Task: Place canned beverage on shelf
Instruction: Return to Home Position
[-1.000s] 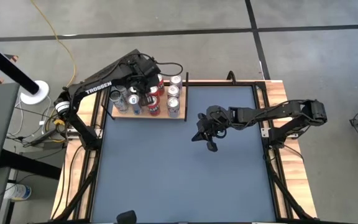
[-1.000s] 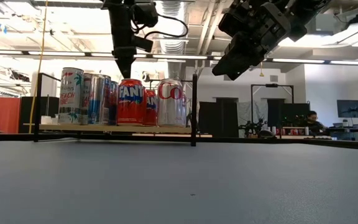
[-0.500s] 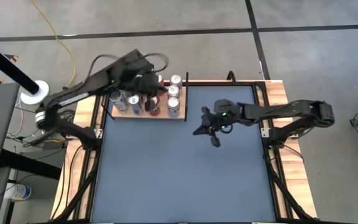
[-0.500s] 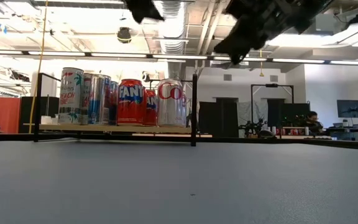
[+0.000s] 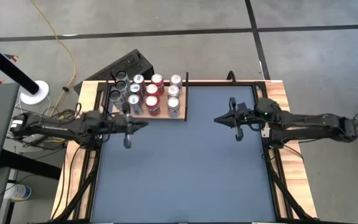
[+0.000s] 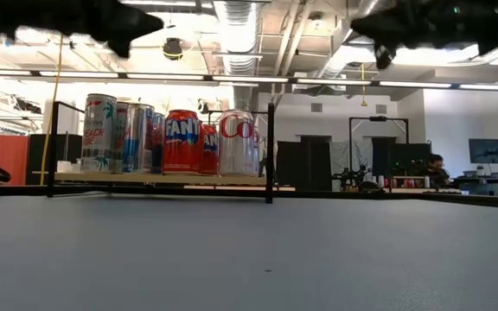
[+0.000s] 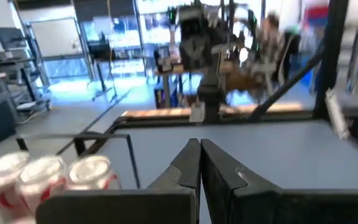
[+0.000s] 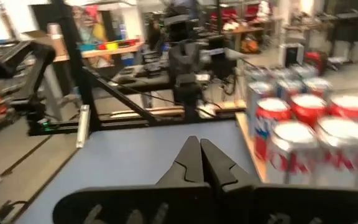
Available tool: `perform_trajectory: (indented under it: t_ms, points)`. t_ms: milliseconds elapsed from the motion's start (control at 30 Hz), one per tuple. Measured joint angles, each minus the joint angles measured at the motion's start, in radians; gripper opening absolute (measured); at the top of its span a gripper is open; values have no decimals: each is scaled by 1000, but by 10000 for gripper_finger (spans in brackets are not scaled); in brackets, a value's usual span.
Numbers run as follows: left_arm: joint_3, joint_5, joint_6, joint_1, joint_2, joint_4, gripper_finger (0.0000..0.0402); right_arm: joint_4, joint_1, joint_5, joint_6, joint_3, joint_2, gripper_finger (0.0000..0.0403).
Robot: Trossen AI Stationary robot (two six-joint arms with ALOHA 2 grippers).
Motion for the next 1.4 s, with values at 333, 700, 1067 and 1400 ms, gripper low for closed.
perform_trajectory:
  t_ms: [333,700,1067,1400]
  points:
    - [-292,-41,-121,20,-319,106,0,-3,-83,3,74,-189,-112,0]
    - [-309,-64,-182,20,-469,-165,0,177,-81,60,144,-433,-171,0]
    - [-335,-84,-256,13,-466,-230,0,263,107,290,108,-435,-157,0]
    - [-336,-249,-209,14,-466,-305,0,224,198,579,158,-436,-79,0]
